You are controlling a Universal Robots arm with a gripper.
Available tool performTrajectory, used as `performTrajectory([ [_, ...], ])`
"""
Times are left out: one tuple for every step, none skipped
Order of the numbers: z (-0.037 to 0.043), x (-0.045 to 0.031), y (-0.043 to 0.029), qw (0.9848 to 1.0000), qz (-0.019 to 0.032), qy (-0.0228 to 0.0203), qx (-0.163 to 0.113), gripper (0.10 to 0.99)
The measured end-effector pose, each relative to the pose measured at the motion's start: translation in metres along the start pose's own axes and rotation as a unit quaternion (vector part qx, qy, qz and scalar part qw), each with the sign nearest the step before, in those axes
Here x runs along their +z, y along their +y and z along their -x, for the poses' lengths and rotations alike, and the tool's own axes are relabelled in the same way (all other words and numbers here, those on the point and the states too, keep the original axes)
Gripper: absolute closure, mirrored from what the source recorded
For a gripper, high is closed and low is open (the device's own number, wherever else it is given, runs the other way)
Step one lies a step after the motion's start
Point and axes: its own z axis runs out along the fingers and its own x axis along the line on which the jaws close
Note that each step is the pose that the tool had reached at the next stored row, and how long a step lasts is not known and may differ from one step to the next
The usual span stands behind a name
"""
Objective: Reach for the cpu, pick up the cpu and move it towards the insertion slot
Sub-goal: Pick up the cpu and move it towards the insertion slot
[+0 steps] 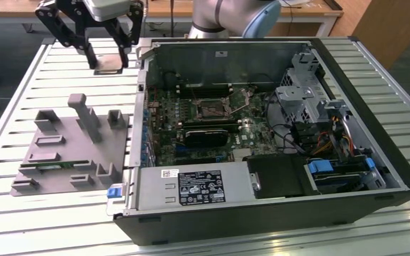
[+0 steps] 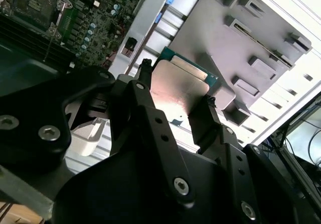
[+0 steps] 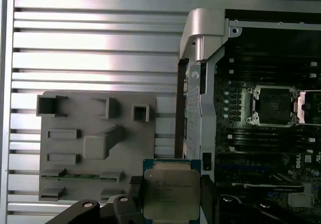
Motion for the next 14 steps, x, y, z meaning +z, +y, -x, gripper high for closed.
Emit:
performTrajectory([
  [0.0014, 0.0000, 0.0000, 1.0000, 0.0000, 0.0000, 0.000, 0.545],
  [0.0028, -0.0001, 0.0000, 1.0000, 0.0000, 0.0001, 0.000, 0.545],
  [0.0040, 0.0000, 0.0000, 1.0000, 0.0000, 0.0000, 0.000, 0.545],
  [0.0054, 0.0000, -0.0001, 1.0000, 0.0000, 0.0000, 0.000, 0.545],
  [0.0066, 0.0000, -0.0001, 1.0000, 0.0000, 0.0000, 0.000, 0.545],
  [0.0082, 0.0000, -0.0001, 1.0000, 0.0000, 0.0000, 0.000, 0.545],
  [0.0097, 0.0000, -0.0001, 1.0000, 0.0000, 0.0000, 0.000, 0.545],
  [0.0112, 0.0000, -0.0001, 1.0000, 0.0000, 0.0000, 0.000, 0.545],
  [0.0129, 0.0000, -0.0002, 1.0000, 0.0000, 0.0000, 0.000, 0.545],
  [0.0148, 0.0000, -0.0002, 1.0000, 0.0000, 0.0000, 0.000, 0.545],
  [0.0166, 0.0000, -0.0002, 1.0000, 0.0000, 0.0000, 0.000, 0.545],
  [0.0186, 0.0000, -0.0002, 1.0000, 0.0000, 0.0000, 0.000, 0.545],
  [0.0203, 0.0000, -0.0002, 1.0000, 0.0000, 0.0000, 0.000, 0.545],
  [0.0220, 0.0000, -0.0002, 1.0000, 0.0000, 0.0000, 0.000, 0.545],
])
